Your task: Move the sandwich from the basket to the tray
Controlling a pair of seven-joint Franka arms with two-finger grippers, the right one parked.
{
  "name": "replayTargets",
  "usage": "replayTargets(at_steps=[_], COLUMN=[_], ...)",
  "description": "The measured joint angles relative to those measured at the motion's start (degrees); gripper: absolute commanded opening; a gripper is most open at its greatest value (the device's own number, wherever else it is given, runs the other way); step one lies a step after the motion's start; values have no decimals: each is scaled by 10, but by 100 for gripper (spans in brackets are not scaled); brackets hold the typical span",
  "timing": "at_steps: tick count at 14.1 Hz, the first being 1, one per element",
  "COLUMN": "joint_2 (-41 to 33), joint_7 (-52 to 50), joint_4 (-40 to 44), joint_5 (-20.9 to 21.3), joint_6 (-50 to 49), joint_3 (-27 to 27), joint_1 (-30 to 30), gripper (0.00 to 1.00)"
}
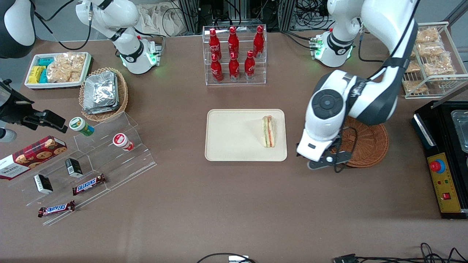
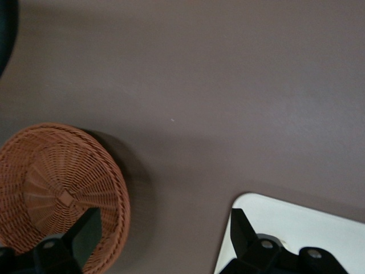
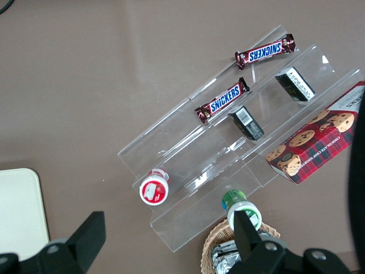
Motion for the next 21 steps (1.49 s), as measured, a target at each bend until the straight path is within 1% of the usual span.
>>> replayTargets(at_steps=[2, 5, 8, 10, 12, 16, 18, 21], joint_2=[-11, -38, -62, -75, -93, -151, -187, -236], joint_7=[29, 97, 145, 181, 223, 350, 395, 406], joint_4=[0, 1, 1, 2, 2, 2, 3, 2], joint_5=[-11, -48, -63, -84, -105, -166, -183, -202], joint_6=[0, -6, -28, -30, -37, -80, -118, -163], joint_3=[1, 1, 3, 10, 41, 151, 172, 176], joint_1=[24, 64, 89, 101, 99, 56, 50, 49], gripper=[100, 100, 100, 100, 100, 100, 100, 100])
